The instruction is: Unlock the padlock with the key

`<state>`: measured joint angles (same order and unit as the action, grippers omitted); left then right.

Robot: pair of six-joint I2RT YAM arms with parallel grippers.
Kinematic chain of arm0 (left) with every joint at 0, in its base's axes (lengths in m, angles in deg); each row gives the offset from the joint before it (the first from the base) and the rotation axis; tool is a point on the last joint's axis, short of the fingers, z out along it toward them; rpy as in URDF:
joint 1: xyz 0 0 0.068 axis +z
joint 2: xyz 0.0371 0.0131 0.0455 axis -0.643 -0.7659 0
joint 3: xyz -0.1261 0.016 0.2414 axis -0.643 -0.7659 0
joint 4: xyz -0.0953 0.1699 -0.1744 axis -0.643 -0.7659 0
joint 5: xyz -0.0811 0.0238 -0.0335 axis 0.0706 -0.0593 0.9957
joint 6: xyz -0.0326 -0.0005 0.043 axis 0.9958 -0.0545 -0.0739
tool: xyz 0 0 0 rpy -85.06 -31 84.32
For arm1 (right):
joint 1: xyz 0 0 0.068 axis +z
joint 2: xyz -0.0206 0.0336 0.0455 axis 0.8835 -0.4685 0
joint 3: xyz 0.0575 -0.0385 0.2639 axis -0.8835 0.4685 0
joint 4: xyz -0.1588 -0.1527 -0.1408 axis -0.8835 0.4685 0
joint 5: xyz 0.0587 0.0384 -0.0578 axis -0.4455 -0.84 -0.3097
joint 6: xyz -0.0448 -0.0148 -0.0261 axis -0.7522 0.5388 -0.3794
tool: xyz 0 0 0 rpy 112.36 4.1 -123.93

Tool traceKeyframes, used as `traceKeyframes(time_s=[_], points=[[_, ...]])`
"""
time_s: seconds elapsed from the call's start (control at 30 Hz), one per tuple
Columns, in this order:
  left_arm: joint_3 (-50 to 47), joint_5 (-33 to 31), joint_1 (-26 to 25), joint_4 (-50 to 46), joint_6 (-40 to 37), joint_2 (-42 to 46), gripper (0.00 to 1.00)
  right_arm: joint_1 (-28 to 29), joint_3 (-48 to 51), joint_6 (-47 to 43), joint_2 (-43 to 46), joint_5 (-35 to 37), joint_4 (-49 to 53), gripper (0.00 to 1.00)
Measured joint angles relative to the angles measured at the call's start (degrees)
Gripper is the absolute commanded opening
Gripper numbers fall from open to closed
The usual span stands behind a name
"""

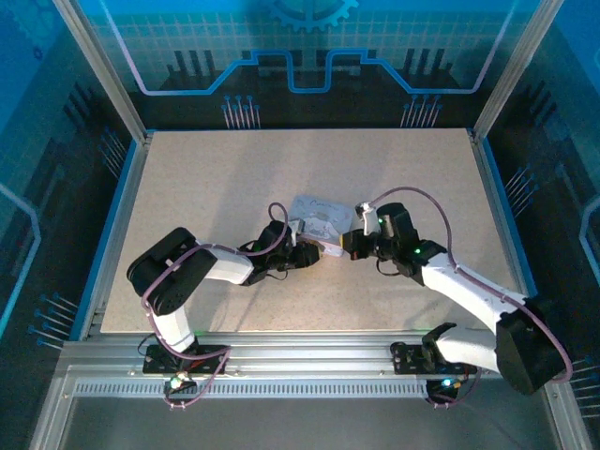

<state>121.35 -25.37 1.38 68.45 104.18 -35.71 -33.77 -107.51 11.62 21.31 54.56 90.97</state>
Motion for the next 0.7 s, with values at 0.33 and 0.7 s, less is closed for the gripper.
traceKeyframes(time_s=[0.33,0.7], points=[[0.3,0.0,0.0,-1.7,1.5,0.5,0.21,6.5,3.2,-1.8,2.4,6.5,2.1,0.07],[1.3,0.1,0.0,-4.9,3.1,1.4,0.21,9.3,8.9,-2.4,3.5,10.1,1.2,0.07]])
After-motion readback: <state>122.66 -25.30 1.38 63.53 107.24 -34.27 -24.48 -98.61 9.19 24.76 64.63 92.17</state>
